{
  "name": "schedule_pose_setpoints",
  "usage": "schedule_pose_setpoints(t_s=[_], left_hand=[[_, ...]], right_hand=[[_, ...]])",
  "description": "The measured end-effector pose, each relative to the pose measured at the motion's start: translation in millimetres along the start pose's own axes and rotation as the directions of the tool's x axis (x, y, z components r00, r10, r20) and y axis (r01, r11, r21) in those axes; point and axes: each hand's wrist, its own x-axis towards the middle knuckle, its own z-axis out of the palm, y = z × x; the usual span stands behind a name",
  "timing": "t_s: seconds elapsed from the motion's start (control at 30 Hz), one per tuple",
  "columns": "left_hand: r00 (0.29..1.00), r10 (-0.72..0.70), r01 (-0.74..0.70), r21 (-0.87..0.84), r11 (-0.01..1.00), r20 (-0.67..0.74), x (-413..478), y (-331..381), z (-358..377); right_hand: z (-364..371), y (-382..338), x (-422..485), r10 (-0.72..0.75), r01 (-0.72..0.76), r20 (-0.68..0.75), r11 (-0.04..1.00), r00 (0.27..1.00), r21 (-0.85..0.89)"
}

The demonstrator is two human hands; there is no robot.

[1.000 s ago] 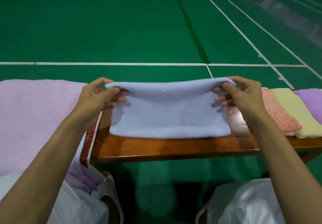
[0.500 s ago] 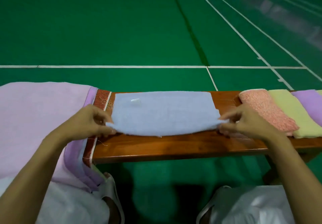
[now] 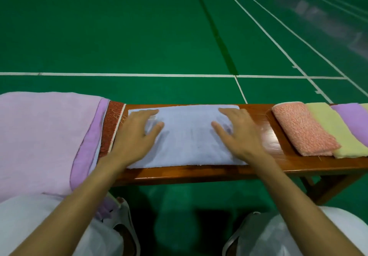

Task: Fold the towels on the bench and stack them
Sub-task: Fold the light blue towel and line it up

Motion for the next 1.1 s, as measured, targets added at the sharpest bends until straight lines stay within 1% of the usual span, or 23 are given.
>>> schedule_pose_setpoints(t_s=[0.07, 0.13, 0.23, 0.3, 0.4, 0.47, 0.53, 0.6, 0.67, 0.7, 0.73, 0.8, 0.83, 0.87, 0.9, 0.97, 1.0, 1.03, 1.07, 1.1], left_hand=[[0.993, 0.070, -0.077, 0.070, 0.995, 0.095, -1, 4, 24], [0.981, 0.110, -0.136, 0.164, 0.977, 0.160, -2, 6, 41], [0.965, 0.046, -0.140, 0.362, 0.922, 0.257, -6, -3, 54], [0.965, 0.008, -0.121, 0.415, 0.902, 0.263, -6, -9, 55], [0.970, -0.048, -0.065, 0.443, 0.894, 0.239, -3, -18, 47], [0.972, -0.084, -0.032, 0.480, 0.876, 0.218, -3, -25, 39], [0.973, -0.097, -0.019, 0.494, 0.869, 0.209, -3, -26, 36], [0.974, -0.091, -0.024, 0.494, 0.869, 0.208, -3, -24, 36], [0.974, -0.090, -0.024, 0.488, 0.873, 0.208, -3, -23, 36], [0.974, -0.091, -0.021, 0.481, 0.877, 0.209, -3, -23, 36], [0.973, -0.092, -0.020, 0.472, 0.881, 0.212, -3, -22, 36], [0.969, -0.098, -0.014, 0.449, 0.893, 0.226, -4, -20, 32], [0.969, -0.100, -0.009, 0.438, 0.899, 0.224, -5, -17, 31], [0.973, -0.098, -0.002, 0.435, 0.900, 0.207, -7, -14, 30], [0.982, -0.094, 0.011, 0.441, 0.898, 0.166, -10, -10, 31], [0.993, -0.113, 0.084, 0.425, 0.901, 0.043, -18, 0, 34], [0.991, -0.137, 0.128, 0.387, 0.913, -0.006, -22, 5, 38], [0.988, -0.154, 0.153, 0.344, 0.927, -0.025, -25, 10, 41], [0.989, -0.146, 0.146, 0.315, 0.938, -0.022, -27, 14, 44], [0.994, -0.113, 0.108, 0.302, 0.947, -0.002, -29, 18, 48]], right_hand=[[23, -22, 4, -0.118, 0.123, 0.131, 0.992, 0.984, -0.033], [39, -39, 6, -0.176, 0.198, 0.238, 0.977, 0.955, -0.072], [59, -42, 7, -0.144, 0.211, 0.366, 0.966, 0.920, -0.149], [64, -40, 7, -0.109, 0.202, 0.396, 0.959, 0.912, -0.200], [63, -29, 12, -0.050, 0.149, 0.379, 0.960, 0.924, -0.236], [57, -13, 15, 0.025, 0.074, 0.345, 0.960, 0.938, -0.271], [50, 3, 15, 0.096, 0.002, 0.306, 0.952, 0.947, -0.307], [45, 10, 13, 0.123, -0.023, 0.294, 0.947, 0.948, -0.321], [44, 9, 11, 0.115, -0.033, 0.286, 0.961, 0.951, -0.275], [42, 8, 11, 0.112, -0.054, 0.257, 0.974, 0.960, -0.220], [40, 7, 10, 0.118, -0.091, 0.194, 0.986, 0.974, -0.142], [30, 6, 10, 0.195, -0.194, 0.000, 0.980, 0.981, 0.030], [24, 7, 9, 0.263, -0.259, -0.076, 0.964, 0.962, 0.068], [18, 8, 7, 0.336, -0.332, -0.121, 0.942, 0.934, 0.057], [12, 10, 6, 0.405, -0.407, -0.137, 0.913, 0.904, 0.012], [5, 17, 3, 0.525, -0.532, -0.092, 0.840, 0.846, -0.103], [2, 21, 3, 0.570, -0.571, -0.050, 0.812, 0.820, -0.120], [1, 24, 4, 0.596, -0.593, -0.006, 0.798, 0.803, -0.109], [0, 26, 6, 0.606, -0.602, 0.041, 0.795, 0.795, -0.081], [1, 26, 7, 0.598, -0.597, 0.081, 0.801, 0.797, -0.043]])
